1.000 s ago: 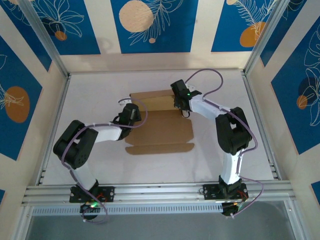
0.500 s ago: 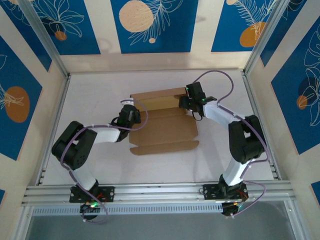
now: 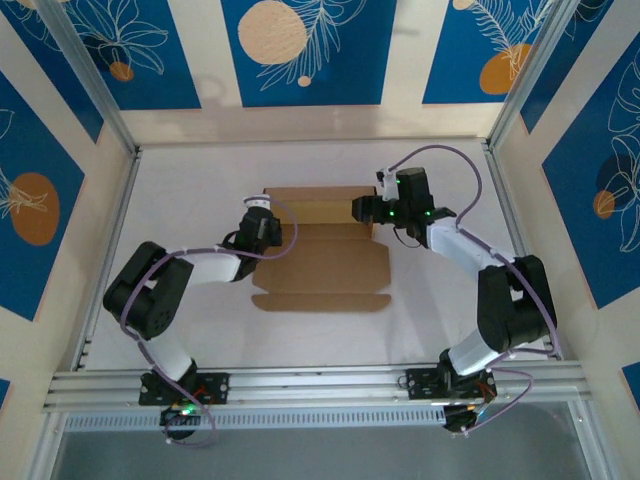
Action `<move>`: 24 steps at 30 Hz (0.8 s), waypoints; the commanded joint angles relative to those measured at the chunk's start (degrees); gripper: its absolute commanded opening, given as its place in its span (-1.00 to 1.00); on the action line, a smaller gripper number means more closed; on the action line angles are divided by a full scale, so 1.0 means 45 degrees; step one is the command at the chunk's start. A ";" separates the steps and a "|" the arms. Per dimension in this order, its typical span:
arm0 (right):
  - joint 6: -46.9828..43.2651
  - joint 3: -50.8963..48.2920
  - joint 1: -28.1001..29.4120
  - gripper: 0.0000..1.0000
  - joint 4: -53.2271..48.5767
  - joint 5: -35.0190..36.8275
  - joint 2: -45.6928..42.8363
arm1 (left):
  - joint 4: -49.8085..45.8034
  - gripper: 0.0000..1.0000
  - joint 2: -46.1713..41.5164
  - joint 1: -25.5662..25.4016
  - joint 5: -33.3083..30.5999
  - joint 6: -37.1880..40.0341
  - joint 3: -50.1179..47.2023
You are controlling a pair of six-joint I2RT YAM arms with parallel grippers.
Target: Fold the paper box
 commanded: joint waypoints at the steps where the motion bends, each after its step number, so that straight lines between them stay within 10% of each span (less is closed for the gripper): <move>1: 0.0103 -0.0305 -0.0640 0.59 0.0944 -0.2098 -0.0696 | -0.0261 -1.00 -0.0078 0.0075 0.0119 0.0239 0.0271; 7: 0.1592 0.0417 -0.1313 0.67 0.0282 -0.1969 -0.0668 | 0.0022 -1.00 -0.0056 -0.0001 0.0187 0.0320 0.0158; 24: 0.3207 0.0885 -0.0966 -0.13 -0.1385 -0.0409 0.0671 | 0.0128 -1.00 -0.0379 -0.0463 -0.0508 0.0272 -0.0100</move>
